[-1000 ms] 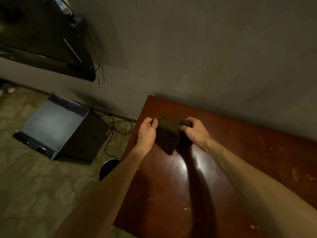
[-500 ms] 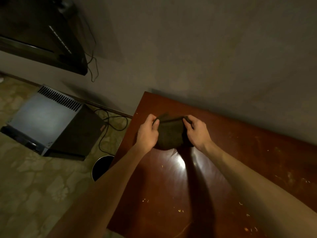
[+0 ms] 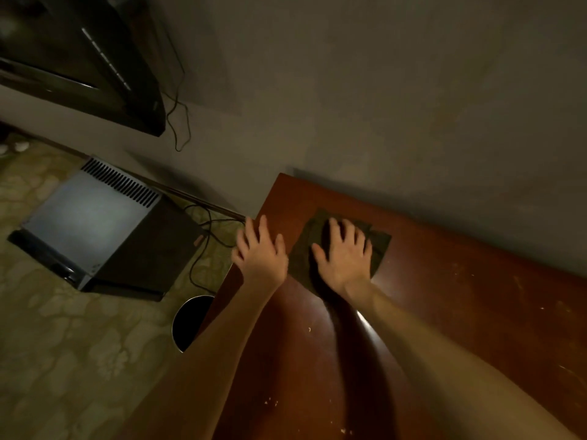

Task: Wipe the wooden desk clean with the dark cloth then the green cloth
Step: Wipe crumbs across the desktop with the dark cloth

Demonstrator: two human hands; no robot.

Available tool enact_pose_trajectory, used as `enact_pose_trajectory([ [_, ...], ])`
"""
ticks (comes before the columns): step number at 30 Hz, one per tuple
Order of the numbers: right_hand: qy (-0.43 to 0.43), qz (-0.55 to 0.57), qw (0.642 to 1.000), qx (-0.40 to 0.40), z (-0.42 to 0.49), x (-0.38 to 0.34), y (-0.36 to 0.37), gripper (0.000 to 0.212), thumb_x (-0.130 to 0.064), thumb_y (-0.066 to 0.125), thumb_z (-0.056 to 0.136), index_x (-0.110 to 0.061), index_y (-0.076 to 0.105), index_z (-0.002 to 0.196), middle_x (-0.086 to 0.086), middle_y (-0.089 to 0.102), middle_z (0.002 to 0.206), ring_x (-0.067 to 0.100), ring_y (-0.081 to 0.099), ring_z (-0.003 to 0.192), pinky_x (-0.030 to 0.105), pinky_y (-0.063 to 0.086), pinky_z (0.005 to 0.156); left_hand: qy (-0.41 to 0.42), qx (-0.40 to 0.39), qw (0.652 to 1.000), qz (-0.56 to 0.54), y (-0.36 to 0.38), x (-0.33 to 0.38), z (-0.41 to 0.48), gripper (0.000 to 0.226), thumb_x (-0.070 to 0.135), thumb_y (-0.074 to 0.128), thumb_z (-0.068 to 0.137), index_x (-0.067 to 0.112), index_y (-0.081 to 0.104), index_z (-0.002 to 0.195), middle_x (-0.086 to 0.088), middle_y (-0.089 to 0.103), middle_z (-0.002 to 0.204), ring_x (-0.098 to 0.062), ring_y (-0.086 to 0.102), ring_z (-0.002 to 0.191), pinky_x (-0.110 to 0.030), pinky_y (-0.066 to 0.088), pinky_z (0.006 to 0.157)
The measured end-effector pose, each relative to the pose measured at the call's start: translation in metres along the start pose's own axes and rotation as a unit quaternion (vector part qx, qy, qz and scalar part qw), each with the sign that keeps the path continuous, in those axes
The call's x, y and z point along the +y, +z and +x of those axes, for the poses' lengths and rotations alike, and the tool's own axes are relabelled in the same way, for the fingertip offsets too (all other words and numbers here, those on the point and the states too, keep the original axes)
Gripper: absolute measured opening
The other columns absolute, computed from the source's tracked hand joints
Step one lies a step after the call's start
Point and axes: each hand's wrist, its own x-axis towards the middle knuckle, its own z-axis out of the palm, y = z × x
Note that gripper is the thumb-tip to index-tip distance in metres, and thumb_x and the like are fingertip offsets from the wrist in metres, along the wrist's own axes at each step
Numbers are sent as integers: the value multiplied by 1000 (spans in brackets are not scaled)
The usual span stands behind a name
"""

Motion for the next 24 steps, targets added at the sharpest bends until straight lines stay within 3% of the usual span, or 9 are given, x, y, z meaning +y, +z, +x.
enact_pose_trajectory([
  [2,33,-16,999,-37,5,-11,30,75,-60,27,108,-22,4,168,6,1,175,35,-2,161,61,1,128,34,8,998,60,10,-29,0,66,53,31,110,31,8,168,-4,7,177,-31,11,162,-58,18,125],
  [4,41,-54,998,-14,9,-14,52,78,-64,18,107,-21,-4,168,8,-7,176,36,-12,161,64,-7,126,113,3,989,95,20,-53,1,67,54,25,110,30,4,169,-2,3,177,-28,6,163,-54,17,127],
  [7,19,-93,994,50,20,-9,65,80,-67,18,104,-19,10,168,12,6,175,39,-1,161,67,0,126,178,14,977,119,33,-72,1,66,55,19,111,29,3,169,1,-3,178,-23,-4,163,-48,14,131],
  [9,-13,-114,991,74,36,-4,64,81,-67,26,102,-15,26,164,16,15,173,42,9,159,70,9,123,183,42,976,108,35,-75,1,64,54,22,111,29,10,169,2,2,177,-19,-2,164,-42,12,131],
  [11,-56,-123,986,98,55,-4,62,81,-66,32,100,-12,33,161,19,16,173,43,9,159,71,7,122,185,62,977,80,36,-75,0,62,50,27,111,28,18,168,3,9,177,-16,1,163,-38,8,129],
  [14,-98,-116,982,114,75,-6,58,80,-64,30,102,-16,25,165,15,9,175,38,3,161,63,3,128,175,73,982,26,34,-75,0,60,44,32,111,22,25,166,2,18,175,-12,6,163,-33,9,129],
  [18,-127,-84,980,132,60,1,62,71,-58,28,108,-18,22,167,7,14,175,28,8,162,48,11,131,155,67,986,-14,33,-75,-1,59,38,40,111,16,30,165,1,25,173,-11,11,162,-33,14,130],
  [22,-135,-103,979,115,29,7,70,72,-62,29,107,-24,20,167,5,15,175,27,9,162,47,9,131,148,65,987,-22,33,-74,-1,58,36,41,111,15,32,164,1,26,173,-10,10,162,-33,14,130],
  [24,-125,-120,978,112,35,4,66,75,-68,31,103,-28,22,167,6,18,174,30,11,161,53,9,130,151,65,986,-25,32,-73,-1,57,35,42,111,14,34,164,0,28,172,-11,12,162,-34,15,131],
])
